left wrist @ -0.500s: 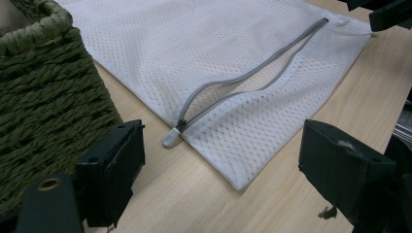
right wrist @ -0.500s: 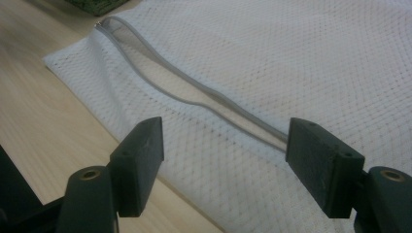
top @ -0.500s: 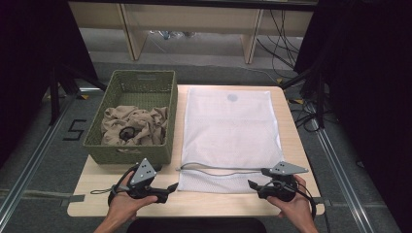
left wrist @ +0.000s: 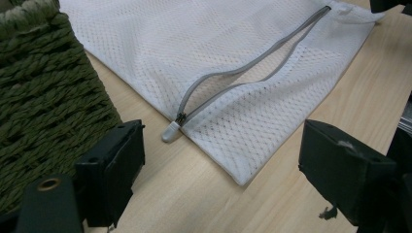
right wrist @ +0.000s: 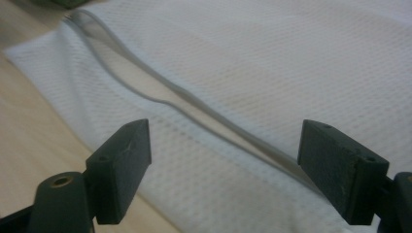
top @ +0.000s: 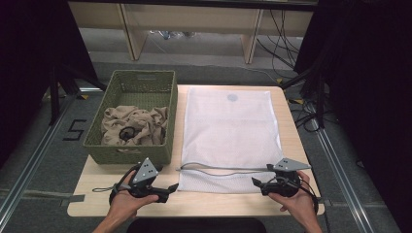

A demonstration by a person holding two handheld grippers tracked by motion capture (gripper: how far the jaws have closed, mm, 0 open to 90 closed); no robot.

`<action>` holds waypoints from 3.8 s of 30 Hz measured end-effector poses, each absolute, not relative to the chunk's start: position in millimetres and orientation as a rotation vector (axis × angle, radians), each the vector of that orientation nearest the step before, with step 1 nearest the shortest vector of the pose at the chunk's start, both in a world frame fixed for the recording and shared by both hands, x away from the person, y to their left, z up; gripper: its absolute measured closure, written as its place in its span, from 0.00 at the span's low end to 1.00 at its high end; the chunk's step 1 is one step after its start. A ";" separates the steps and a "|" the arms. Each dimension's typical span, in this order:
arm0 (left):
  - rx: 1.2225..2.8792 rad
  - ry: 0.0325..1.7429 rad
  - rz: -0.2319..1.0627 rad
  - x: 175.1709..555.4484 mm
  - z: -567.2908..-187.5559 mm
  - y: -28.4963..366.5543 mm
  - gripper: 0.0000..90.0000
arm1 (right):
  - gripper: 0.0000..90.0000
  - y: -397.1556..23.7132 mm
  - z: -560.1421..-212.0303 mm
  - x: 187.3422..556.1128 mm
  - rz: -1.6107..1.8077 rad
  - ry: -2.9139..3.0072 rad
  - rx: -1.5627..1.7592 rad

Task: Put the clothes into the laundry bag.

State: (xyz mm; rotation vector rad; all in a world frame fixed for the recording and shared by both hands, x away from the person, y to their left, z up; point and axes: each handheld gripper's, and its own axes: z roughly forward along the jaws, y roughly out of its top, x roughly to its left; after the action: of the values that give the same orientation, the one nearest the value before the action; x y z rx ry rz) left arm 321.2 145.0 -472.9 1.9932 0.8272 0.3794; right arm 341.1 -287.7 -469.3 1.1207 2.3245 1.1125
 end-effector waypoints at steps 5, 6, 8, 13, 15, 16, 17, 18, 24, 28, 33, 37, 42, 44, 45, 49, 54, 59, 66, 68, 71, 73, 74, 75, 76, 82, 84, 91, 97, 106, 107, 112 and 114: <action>1.982 0.832 0.371 321.7 -472.5 144.7 0.19 | 0.24 -299.6 -471.2 349.4 1.017 2.294 1.149; 1.978 0.831 0.360 322.1 -472.8 144.6 0.19 | 0.24 -302.9 -472.0 352.0 0.980 2.302 1.133; 1.997 0.816 0.367 323.6 -472.3 145.3 0.19 | 0.27 -310.8 -475.5 358.7 0.891 2.278 1.126; 2.012 0.813 0.367 325.4 -473.1 144.9 0.19 | 0.30 -310.8 -481.6 368.1 0.743 2.319 1.075; 2.011 0.821 0.369 324.6 -473.6 143.8 0.19 | 0.31 -308.3 -483.9 371.9 0.660 2.335 1.029; 2.015 0.819 0.366 324.7 -473.7 143.9 0.19 | 0.32 -306.8 -484.1 373.4 0.628 2.341 1.028; 2.015 0.821 0.365 324.6 -473.8 143.8 0.19 | 0.33 -306.6 -484.7 376.0 0.606 2.343 1.004; 2.014 0.823 0.367 324.5 -473.6 143.8 0.19 | 0.34 -306.5 -485.1 377.8 0.589 2.339 1.004; 2.011 0.826 0.362 324.7 -473.6 144.3 0.19 | 0.35 -310.3 -488.2 386.3 0.469 2.339 0.975; 2.006 0.830 0.360 324.5 -473.7 143.9 0.19 | 0.35 -308.8 -488.5 386.4 0.456 2.351 0.975; 2.017 0.819 0.370 326.2 -473.6 145.6 0.19 | 0.35 -297.2 -484.9 391.5 0.618 2.367 0.941; 2.008 0.831 0.370 326.8 -474.4 145.9 0.19 | 0.35 -262.3 -482.0 398.0 0.781 2.420 0.916; 2.026 0.825 0.375 326.8 -473.1 147.9 0.19 | 0.34 -225.7 -481.6 402.9 0.886 2.457 0.831; 2.014 0.825 0.380 326.8 -473.3 148.3 0.19 | 0.34 -200.3 -479.5 403.2 0.932 2.511 0.802; 2.014 0.825 0.380 326.8 -473.3 148.3 0.19 | 0.34 -200.3 -479.5 403.2 0.932 2.511 0.802; 2.004 0.839 0.364 326.3 -473.5 148.3 0.19 | 0.34 -167.6 -482.7 405.1 0.958 2.528 0.733; 2.000 0.843 0.372 325.5 -472.7 148.6 0.19 | 0.34 -135.4 -486.0 410.1 0.960 2.547 0.664; 2.005 0.841 0.375 325.2 -472.4 148.9 0.19 | 0.36 -106.9 -493.6 413.8 0.880 2.556 0.595; 2.006 0.826 0.371 324.6 -473.5 149.1 0.19 | 0.55 -95.1 -497.5 424.5 0.723 2.507 0.528; 2.022 0.825 0.371 325.0 -472.5 150.5 0.19 | 0.59 -105.5 -495.5 428.5 0.688 2.499 0.553; 2.004 0.828 0.368 325.0 -472.3 149.5 0.19 | 0.64 -116.4 -494.8 432.1 0.646 2.475 0.580; 1.998 0.838 0.364 324.6 -472.6 148.8 0.19 | 0.67 -128.1 -494.6 438.5 0.633 2.471 0.567; 1.997 0.836 0.365 324.6 -472.7 148.6 0.19 | 0.71 -139.6 -494.5 441.1 0.624 2.472 0.623; 1.991 0.833 0.361 324.6 -473.2 148.4 0.19 | 0.74 -145.8 -494.3 443.1 0.629 2.484 0.633; 1.992 0.834 0.359 324.4 -473.2 148.4 0.19 | 0.74 -145.8 -494.3 443.1 0.629 2.484 0.633; 1.987 0.840 0.355 324.2 -472.6 148.6 0.19 | 0.83 -177.5 -486.4 449.0 0.642 2.512 0.655; 1.991 0.845 0.366 324.2 -472.0 149.0 0.19 | 0.86 -185.8 -485.0 448.8 0.664 2.540 0.713; 2.002 0.836 0.376 325.0 -470.4 151.3 0.19 | 0.98 -194.8 -482.0 453.3 0.755 2.570 0.735; 1.984 0.862 0.394 327.4 -462.5 156.1 0.19 | 0.98 -195.1 -470.1 452.8 0.809 2.548 0.733; 1.949 0.891 0.491 342.7 -417.6 170.5 0.19 | 0.98 -194.3 -447.1 454.5 0.874 2.506 0.709; 1.949 0.902 0.485 347.5 -412.0 174.4 0.19 | 0.98 -194.3 -447.1 454.5 0.874 2.506 0.709; 2.019 0.955 0.545 379.5 -386.6 195.8 0.19 | 0.98 -194.2 -446.8 453.9 0.875 2.516 0.707; 2.025 0.966 0.558 395.9 -376.5 204.6 0.19 | 0.98 -194.7 -446.8 455.0 0.879 2.513 0.695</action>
State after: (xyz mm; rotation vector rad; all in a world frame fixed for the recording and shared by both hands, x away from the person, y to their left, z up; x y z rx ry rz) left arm 395.9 204.6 -376.5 2.0247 0.9659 0.5584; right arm 455.0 -194.7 -446.8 0.6949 2.5134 0.8789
